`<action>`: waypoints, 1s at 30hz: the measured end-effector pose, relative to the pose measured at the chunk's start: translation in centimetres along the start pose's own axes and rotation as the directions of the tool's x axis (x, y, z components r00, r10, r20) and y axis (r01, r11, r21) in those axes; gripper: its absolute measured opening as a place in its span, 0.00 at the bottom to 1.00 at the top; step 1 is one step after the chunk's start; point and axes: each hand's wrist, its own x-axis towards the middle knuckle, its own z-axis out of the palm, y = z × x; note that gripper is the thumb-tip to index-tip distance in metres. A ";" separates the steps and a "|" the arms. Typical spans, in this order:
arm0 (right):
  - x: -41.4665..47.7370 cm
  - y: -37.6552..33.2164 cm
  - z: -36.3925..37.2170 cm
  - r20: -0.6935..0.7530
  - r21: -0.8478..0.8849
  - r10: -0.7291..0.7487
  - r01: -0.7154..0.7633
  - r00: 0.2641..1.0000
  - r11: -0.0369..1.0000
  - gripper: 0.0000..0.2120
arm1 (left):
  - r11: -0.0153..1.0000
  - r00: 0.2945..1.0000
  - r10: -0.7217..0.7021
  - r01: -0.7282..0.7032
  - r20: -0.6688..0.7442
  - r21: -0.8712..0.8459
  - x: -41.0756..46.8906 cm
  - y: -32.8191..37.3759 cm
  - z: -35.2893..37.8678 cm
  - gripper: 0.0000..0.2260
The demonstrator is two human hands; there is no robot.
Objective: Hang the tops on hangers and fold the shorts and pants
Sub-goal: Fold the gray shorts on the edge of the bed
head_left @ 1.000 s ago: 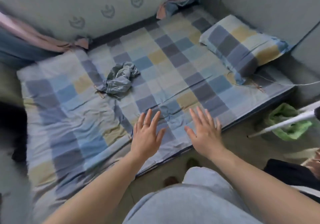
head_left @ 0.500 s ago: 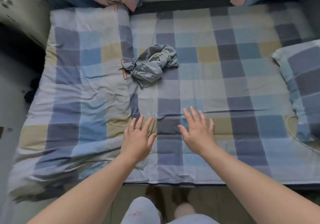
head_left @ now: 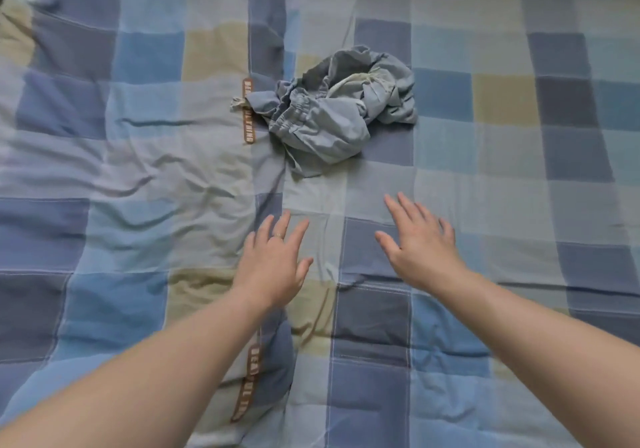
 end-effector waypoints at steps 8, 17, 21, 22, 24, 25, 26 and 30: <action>16.4 -4.9 6.9 0.016 -0.007 -0.166 0.166 0.986 0.986 0.35 | 0.999 0.986 -0.047 0.044 -0.160 -0.019 18.3 -5.2 3.9 0.34; 23.5 -7.0 10.5 -0.195 -0.160 -0.105 0.074 0.975 0.984 0.18 | 0.995 0.839 -0.096 0.062 -0.535 -0.081 23.0 -7.7 9.0 0.15; 23.7 -8.8 10.1 -0.154 -0.094 0.001 -0.015 0.988 0.995 0.13 | 0.992 0.849 -0.121 0.083 -0.514 -0.096 22.9 -7.4 8.2 0.13; 23.8 -9.0 9.6 -0.129 -0.078 0.013 -0.023 0.992 0.997 0.12 | 0.991 0.855 -0.128 0.093 -0.503 -0.094 22.9 -7.4 8.1 0.13; 23.9 -9.4 8.4 -0.079 -0.018 0.034 -0.036 0.996 0.999 0.13 | 0.990 0.870 -0.139 0.108 -0.473 -0.094 22.8 -7.2 7.7 0.11; 23.7 -9.5 7.6 -0.052 0.017 0.048 -0.047 0.997 0.999 0.14 | 0.988 0.881 -0.148 0.112 -0.449 -0.105 22.7 -7.1 7.3 0.10; 23.5 -9.5 6.9 -0.027 0.038 0.065 -0.064 0.998 0.997 0.14 | 0.984 0.894 -0.164 0.121 -0.418 -0.128 22.7 -6.9 6.8 0.10; 19.8 -8.9 6.1 -0.011 -0.080 0.073 -0.074 0.997 0.994 0.13 | 0.978 0.933 -0.182 0.139 -0.309 -0.157 20.1 -5.2 5.3 0.09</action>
